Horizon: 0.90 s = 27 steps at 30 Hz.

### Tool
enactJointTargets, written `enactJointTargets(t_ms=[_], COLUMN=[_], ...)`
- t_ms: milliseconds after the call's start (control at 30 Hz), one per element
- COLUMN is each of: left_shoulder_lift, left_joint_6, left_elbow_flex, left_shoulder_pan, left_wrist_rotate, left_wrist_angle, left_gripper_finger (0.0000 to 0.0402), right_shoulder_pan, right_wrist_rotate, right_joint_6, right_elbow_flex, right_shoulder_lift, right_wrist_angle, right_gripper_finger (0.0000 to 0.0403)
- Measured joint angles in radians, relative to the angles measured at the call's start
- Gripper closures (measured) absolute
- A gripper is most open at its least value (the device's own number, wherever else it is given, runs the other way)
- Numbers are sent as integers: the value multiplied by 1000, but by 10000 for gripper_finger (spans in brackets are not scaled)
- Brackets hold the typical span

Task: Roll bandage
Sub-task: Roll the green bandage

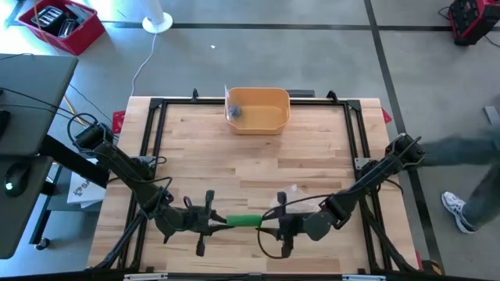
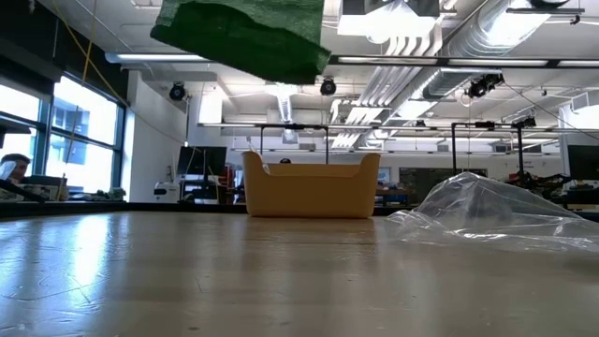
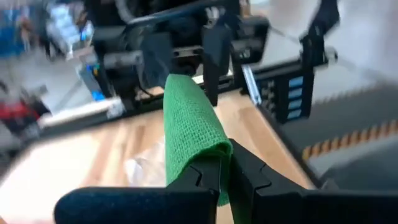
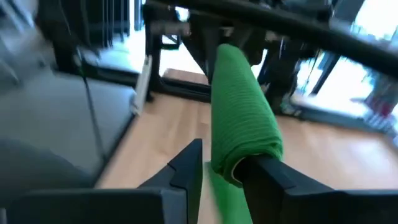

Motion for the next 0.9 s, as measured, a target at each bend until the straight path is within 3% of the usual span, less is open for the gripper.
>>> enactJointTargets(t_ms=[167,300,433,533,667,900], left_shoulder_lift=[0,0,1,2,3,6], left_joint_6=[302,440,327,177,-38,-368], left_elbow_flex=[-1,-1,-3,-5,-5,-28], left_shoulder_pan=[-1,-3,-2,9,20,24], left_wrist_rotate=[24,33,6,49,124,154], left_wrist_angle=[-18,-39,-21,27,47,174], left_gripper_finger=[393,392,385,366,335,304], right_shoulder_pan=[-16,-22,-22,-17,-4,43], right_wrist_rotate=[-20,-58,-43,-15,-9,29], right_joint_6=[290,289,255,192,-32,-754], right_elbow_flex=[0,0,0,0,0,5], right_shoulder_lift=[0,0,0,-3,-4,12], right_wrist_angle=[24,43,47,54,47,13], right_gripper_finger=[309,323,383,389,396,392])
